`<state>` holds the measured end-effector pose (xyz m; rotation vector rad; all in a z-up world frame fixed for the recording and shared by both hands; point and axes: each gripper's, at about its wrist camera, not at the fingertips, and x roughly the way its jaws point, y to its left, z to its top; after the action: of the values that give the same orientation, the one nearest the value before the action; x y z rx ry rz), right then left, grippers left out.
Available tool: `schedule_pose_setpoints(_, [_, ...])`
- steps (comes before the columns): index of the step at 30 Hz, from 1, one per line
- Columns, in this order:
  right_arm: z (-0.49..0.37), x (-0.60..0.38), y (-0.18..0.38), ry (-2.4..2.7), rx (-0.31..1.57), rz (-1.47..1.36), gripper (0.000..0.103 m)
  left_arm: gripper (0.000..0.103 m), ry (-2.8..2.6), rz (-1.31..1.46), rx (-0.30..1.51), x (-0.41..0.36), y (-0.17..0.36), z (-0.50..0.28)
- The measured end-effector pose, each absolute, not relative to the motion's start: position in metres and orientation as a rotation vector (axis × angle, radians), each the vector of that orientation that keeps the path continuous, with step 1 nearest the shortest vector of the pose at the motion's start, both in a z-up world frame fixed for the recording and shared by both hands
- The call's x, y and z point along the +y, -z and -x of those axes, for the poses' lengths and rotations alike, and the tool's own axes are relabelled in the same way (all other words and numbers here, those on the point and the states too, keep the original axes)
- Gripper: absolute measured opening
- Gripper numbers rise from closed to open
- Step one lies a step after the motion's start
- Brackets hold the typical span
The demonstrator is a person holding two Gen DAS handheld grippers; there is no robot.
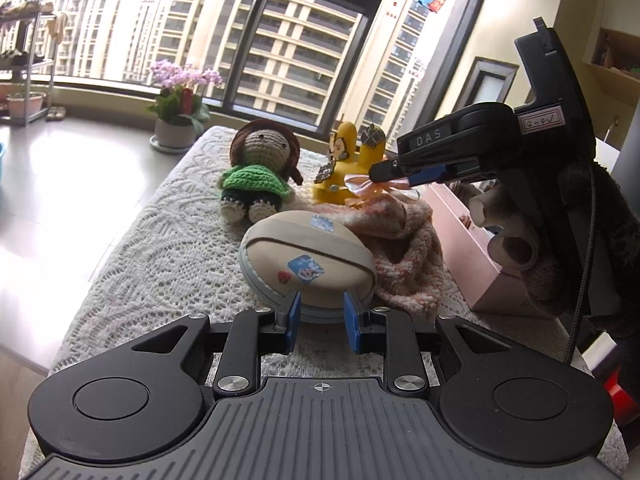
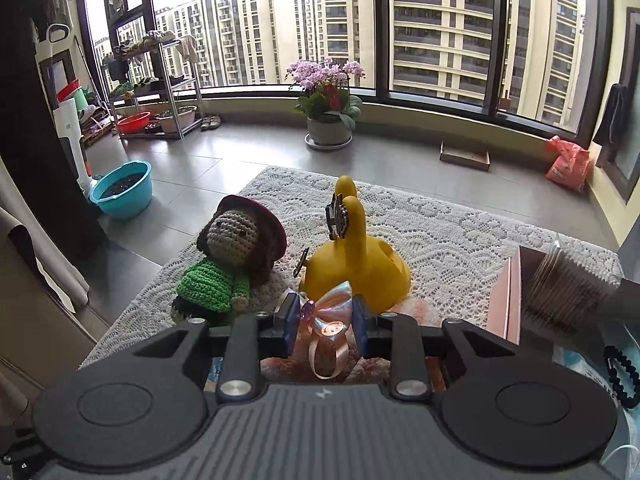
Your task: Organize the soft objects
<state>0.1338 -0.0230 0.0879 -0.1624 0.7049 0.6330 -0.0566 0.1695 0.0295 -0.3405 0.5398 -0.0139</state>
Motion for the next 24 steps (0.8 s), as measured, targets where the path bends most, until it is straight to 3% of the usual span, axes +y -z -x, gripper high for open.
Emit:
schedule_pose_setpoints(7, [-0.060, -0.126, -0.110, -0.656, 0.610, 0.102, 0.027, 0.026, 0.054, 0.317, 0.534, 0.153, -0.034, 0.055])
schedule_pose_setpoints(18, [-0.002, -0.256, -0.048, -0.403, 0.641, 0.043, 0.028, 0.026, 0.124, 0.121, 0.482, 0.115, -0.073, -0.018])
schedule_pose_setpoints(21, [0.005, -0.259, -0.033, -0.375, 0.611, 0.080, 0.041, 0.026, 0.141, 0.152, 0.535, 0.112, -0.078, -0.054])
schedule_pose_setpoints(22, [0.007, -0.257, -0.027, -0.377, 0.597, 0.093, 0.051, 0.026, 0.149, 0.177, 0.554, 0.110, -0.078, -0.066])
schedule_pose_setpoints(24, [0.011, -0.256, -0.021, -0.389, 0.580, 0.093, 0.055, 0.026, 0.156, 0.197, 0.577, 0.102, -0.077, -0.084])
